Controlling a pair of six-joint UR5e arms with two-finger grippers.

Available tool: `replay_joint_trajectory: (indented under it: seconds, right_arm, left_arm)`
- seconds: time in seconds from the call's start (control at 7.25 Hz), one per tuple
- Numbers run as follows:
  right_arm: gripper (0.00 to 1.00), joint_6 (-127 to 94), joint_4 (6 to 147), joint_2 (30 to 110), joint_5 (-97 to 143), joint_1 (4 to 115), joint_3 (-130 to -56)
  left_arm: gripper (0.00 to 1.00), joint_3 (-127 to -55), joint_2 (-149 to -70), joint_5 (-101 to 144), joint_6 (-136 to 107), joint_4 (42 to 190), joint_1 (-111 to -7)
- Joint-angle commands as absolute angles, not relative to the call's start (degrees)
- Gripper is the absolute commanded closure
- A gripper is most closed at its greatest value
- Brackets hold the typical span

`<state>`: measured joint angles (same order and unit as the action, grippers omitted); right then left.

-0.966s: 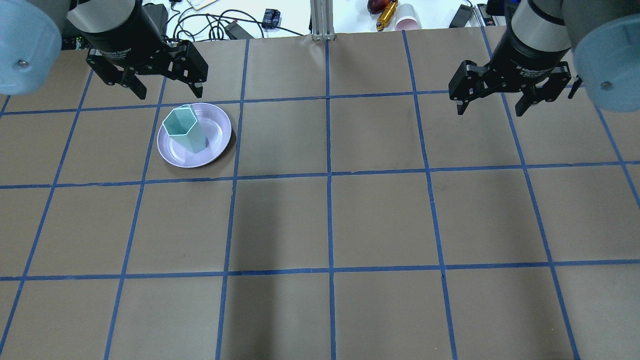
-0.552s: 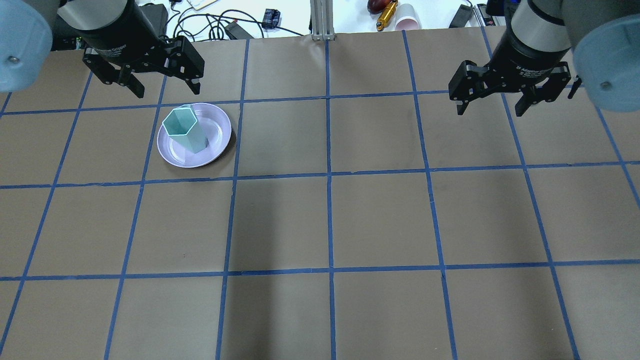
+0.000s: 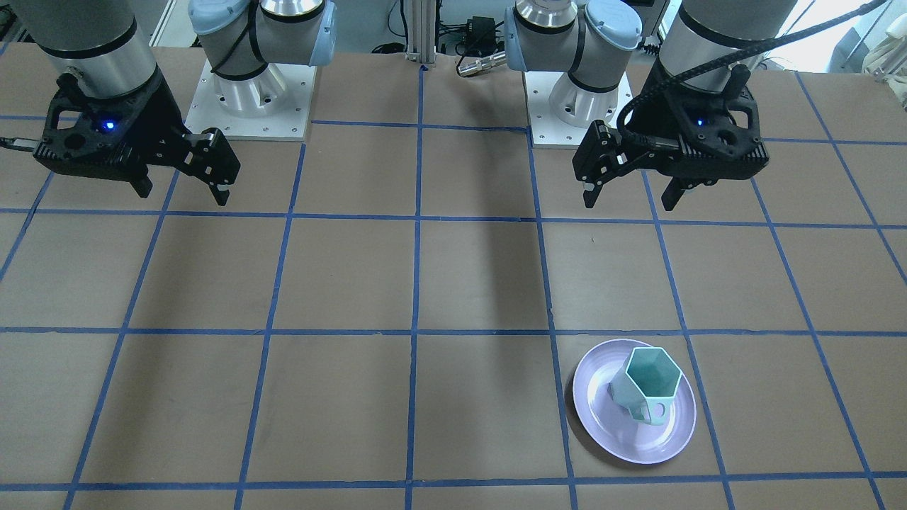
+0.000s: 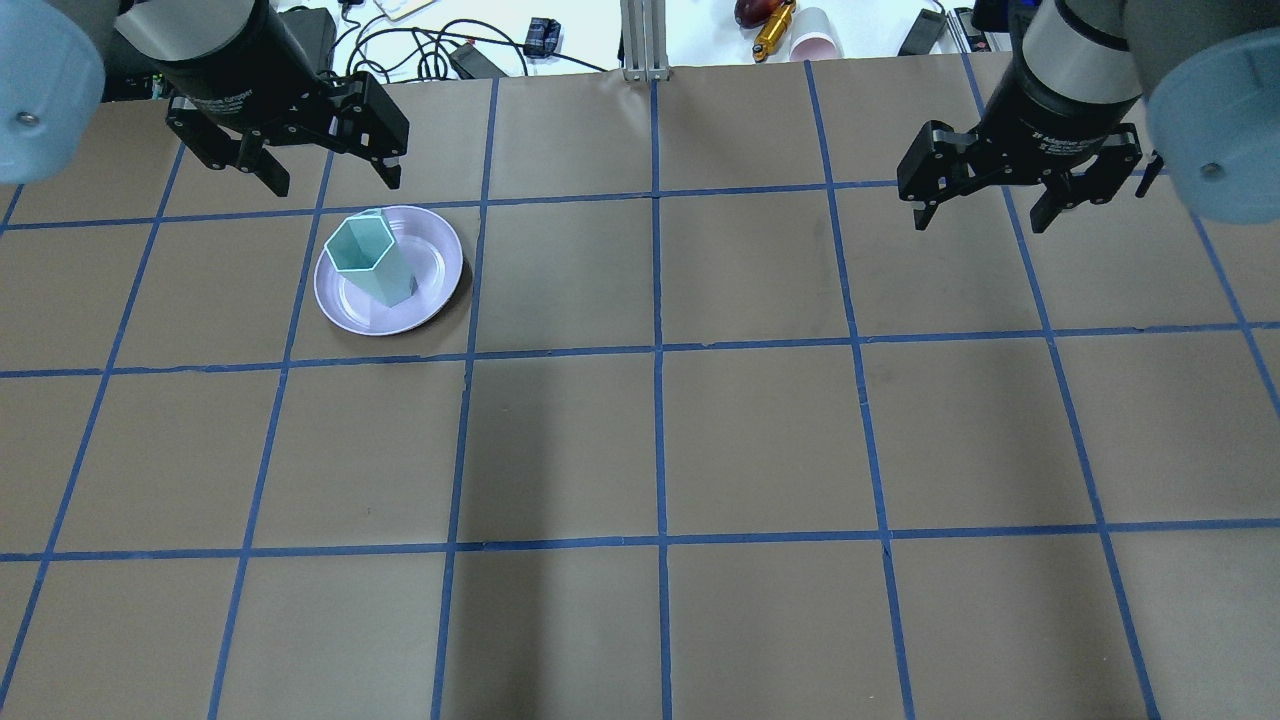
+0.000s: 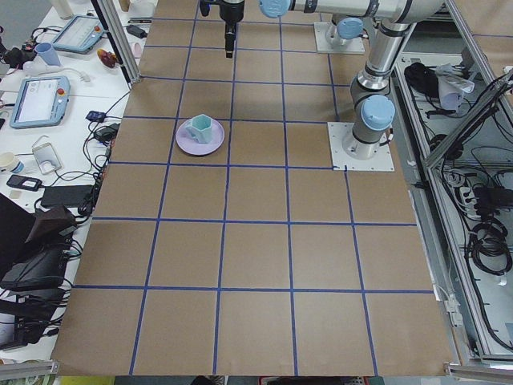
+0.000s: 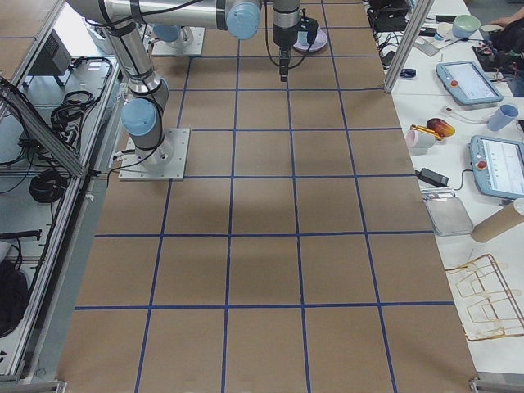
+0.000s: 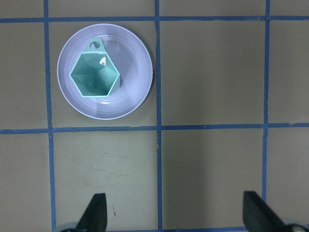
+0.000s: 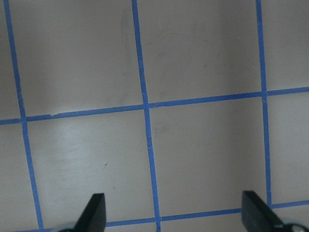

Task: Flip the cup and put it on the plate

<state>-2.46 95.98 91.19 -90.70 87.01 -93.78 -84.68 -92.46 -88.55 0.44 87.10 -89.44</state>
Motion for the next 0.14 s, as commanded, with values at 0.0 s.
replay_joint_trajectory:
  seconds: [0.0]
  right_arm:
    - [0.00,-2.5,96.0,91.2,-90.6,87.0,-93.8]
  left_arm:
    - [0.00,-84.9,-92.5,-88.7,0.4,87.1,-89.6]
